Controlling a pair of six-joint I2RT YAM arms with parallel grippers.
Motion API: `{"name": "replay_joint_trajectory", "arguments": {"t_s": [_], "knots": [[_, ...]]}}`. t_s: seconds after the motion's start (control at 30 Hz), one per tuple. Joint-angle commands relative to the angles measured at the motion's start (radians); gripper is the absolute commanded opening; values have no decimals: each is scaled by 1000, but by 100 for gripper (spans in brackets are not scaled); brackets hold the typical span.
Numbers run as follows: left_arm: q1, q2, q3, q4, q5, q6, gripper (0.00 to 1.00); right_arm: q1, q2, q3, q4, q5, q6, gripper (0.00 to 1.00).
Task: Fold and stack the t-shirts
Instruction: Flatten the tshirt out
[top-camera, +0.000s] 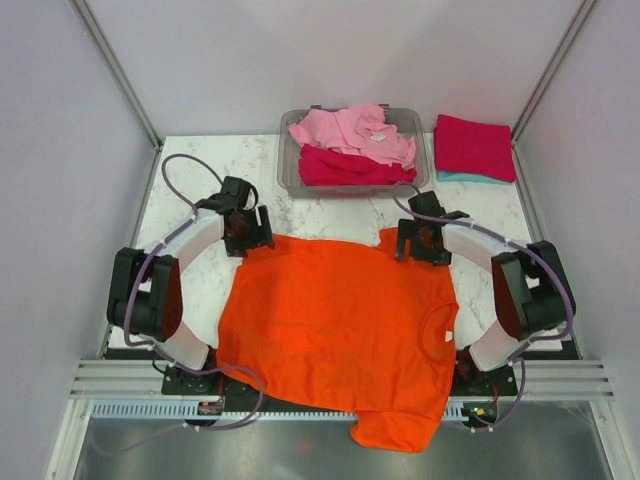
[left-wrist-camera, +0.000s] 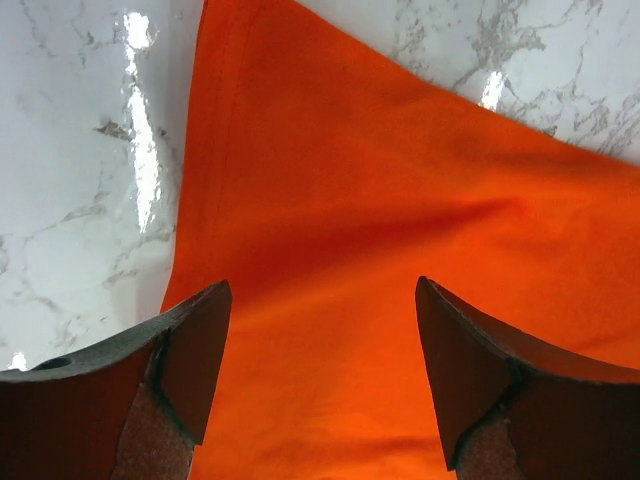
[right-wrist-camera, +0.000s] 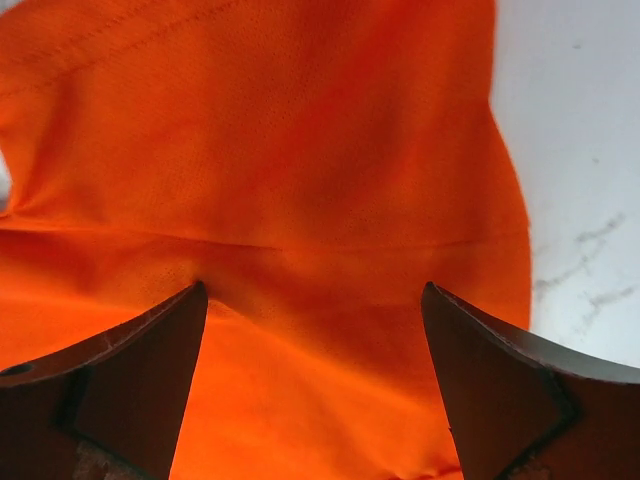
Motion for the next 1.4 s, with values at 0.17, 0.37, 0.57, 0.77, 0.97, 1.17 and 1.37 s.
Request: {"name": "replay_joint_trajectory", "arguments": {"t_s": [0.17,0.37,0.57,0.77,0.97,1.17,1.37], "knots": [[13,179,29,169,12,-124,81,-44,241,144,101,-19,-10,95],[71,321,105,201,53,-157,79,-96,439,383,78,-32,-56,94],[99,364,262,166,70,-120,78,-131,530,562,12,-33,-96,93],[90,206,216,122,55,-115,78,-134,445,519,-9,-65,-101,93],[45,-166,14,56,-45,-106,79,-134,254,496,-71,-4,-130,96],[-8,-577,-206,-147,-102,-213,77,-134,0,432,-174,-2,-132,98],[-128,-805,-401,-239,-108,-460,69,-128,-368,168,-158,-136,-40,98]]}}
